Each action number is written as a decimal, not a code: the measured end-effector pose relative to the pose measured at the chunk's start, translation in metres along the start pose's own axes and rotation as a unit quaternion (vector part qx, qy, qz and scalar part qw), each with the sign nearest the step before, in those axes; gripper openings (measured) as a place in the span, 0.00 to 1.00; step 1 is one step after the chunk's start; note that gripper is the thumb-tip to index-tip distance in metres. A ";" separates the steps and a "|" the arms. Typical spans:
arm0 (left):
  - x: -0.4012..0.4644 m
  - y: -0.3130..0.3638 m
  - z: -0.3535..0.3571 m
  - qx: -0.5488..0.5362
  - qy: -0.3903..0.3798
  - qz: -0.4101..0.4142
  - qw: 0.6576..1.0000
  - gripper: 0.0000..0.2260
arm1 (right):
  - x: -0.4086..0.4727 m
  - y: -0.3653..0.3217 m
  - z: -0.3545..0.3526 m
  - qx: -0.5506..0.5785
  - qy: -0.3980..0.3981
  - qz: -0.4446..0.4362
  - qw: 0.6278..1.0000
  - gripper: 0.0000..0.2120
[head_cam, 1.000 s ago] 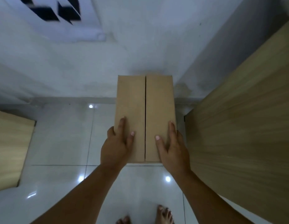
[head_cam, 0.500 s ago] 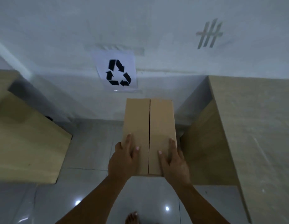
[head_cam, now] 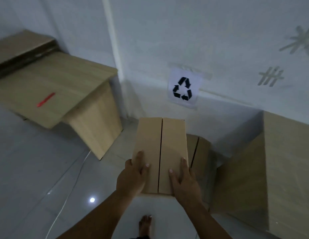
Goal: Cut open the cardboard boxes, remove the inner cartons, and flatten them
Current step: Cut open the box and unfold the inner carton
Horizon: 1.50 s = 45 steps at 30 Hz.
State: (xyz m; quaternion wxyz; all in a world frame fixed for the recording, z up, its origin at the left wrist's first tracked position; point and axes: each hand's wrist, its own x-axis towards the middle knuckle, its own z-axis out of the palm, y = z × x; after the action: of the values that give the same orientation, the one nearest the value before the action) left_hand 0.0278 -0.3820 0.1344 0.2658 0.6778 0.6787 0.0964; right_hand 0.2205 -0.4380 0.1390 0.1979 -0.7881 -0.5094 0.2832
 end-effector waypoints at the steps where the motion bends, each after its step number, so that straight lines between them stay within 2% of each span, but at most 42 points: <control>1: -0.010 -0.010 -0.007 -0.001 0.008 -0.013 1.000 0.29 | -0.007 -0.007 0.006 0.000 -0.009 -0.014 1.000 0.34; 9: -0.060 -0.096 -0.068 -0.029 0.079 -0.114 0.990 0.30 | -0.036 -0.088 0.061 -0.004 -0.070 -0.128 0.989 0.36; 17: -0.048 -0.195 -0.140 -0.064 0.145 -0.175 0.972 0.29 | -0.028 -0.203 0.128 -0.011 -0.096 -0.202 0.975 0.35; 29: 0.026 -0.339 -0.276 -0.061 0.185 -0.160 0.968 0.28 | -0.010 -0.382 0.236 0.011 -0.071 -0.232 0.970 0.34; 37: 0.090 -0.393 -0.333 -0.074 0.187 -0.143 0.969 0.28 | 0.034 -0.464 0.281 0.025 -0.050 -0.231 0.971 0.34; 45: 0.201 -0.446 -0.398 -0.057 0.177 -0.133 0.974 0.28 | 0.109 -0.555 0.330 0.048 -0.035 -0.213 0.975 0.35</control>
State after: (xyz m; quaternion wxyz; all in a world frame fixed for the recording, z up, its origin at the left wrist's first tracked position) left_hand -0.5434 -0.1235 0.2036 0.1904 0.5375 0.7923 0.2170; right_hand -0.3424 -0.1072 0.1945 0.2733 -0.6408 -0.6581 0.2856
